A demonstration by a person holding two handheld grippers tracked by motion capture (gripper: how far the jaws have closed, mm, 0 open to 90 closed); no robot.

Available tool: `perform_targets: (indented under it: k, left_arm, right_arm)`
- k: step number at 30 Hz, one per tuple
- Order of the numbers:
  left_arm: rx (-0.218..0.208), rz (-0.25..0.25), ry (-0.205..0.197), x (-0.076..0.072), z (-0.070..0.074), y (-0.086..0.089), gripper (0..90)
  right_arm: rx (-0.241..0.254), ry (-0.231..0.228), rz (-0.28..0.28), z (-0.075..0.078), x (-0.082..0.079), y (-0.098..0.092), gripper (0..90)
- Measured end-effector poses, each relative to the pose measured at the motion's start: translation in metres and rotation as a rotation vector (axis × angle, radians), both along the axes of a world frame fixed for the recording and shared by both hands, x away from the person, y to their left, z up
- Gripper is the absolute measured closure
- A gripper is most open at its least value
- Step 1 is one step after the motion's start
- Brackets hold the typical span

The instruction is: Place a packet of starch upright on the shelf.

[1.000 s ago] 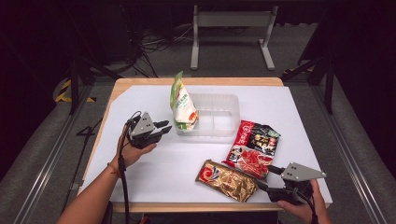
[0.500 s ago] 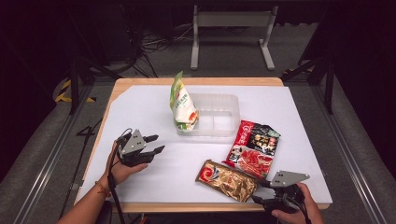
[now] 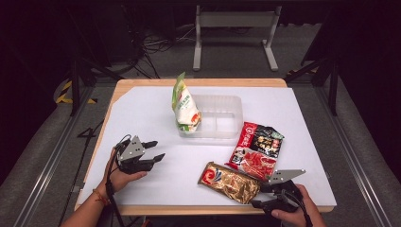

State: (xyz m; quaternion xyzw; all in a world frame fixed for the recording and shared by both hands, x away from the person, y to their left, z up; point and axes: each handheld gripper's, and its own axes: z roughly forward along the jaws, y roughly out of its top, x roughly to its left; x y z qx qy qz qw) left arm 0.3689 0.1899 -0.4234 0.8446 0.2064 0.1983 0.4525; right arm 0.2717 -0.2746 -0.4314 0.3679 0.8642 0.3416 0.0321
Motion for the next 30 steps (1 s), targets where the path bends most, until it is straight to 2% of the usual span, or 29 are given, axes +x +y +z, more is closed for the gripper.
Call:
perform_targets:
  k: [2, 6, 9, 11, 12, 15, 17, 23, 27, 30]
  left_arm:
    - [0.002, 0.004, 0.0, 0.0, 0.0, -0.001, 43.5]
    - [0.002, 0.04, -0.008, -0.001, -0.001, 0.0, 34.1]
    - [-0.005, 0.067, 0.001, 0.001, -0.002, 0.002, 28.5]
    - [-0.005, 0.071, 0.005, 0.001, -0.002, 0.002, 27.6]
    - [-0.003, 0.07, 0.005, 0.001, -0.002, 0.002, 27.2]
    - [0.007, 0.07, -0.001, 0.0, -0.002, 0.001, 27.2]
    - [0.01, 0.071, 0.003, 0.001, -0.003, 0.0, 26.9]
    - [0.005, 0.061, 0.008, 0.001, -0.004, 0.0, 24.8]
    - [0.001, 0.073, 0.009, 0.001, -0.003, 0.003, 24.3]
    - [-0.015, 0.07, 0.017, 0.002, -0.003, 0.005, 23.7]
  right_arm:
    - [0.051, 0.006, 0.01, -0.001, 0.002, 0.002, 31.6]
    - [0.146, 0.014, -0.008, -0.002, 0.008, 0.005, 31.1]
    - [0.207, 0.019, -0.047, -0.001, 0.013, 0.009, 29.5]
    - [0.215, 0.022, -0.066, 0.0, 0.016, 0.012, 28.2]
    - [0.218, 0.012, -0.086, 0.001, 0.018, 0.014, 30.4]
    - [0.227, 0.0, -0.11, 0.003, 0.021, 0.015, 39.6]
    - [0.223, -0.018, -0.124, 0.004, 0.021, 0.018, 50.2]
    - [0.189, -0.071, -0.092, 0.005, 0.022, 0.021, 75.0]
    - [0.192, -0.091, -0.069, 0.01, 0.022, 0.022, 82.4]
    - [0.178, -0.098, -0.059, 0.01, 0.022, 0.026, 83.6]
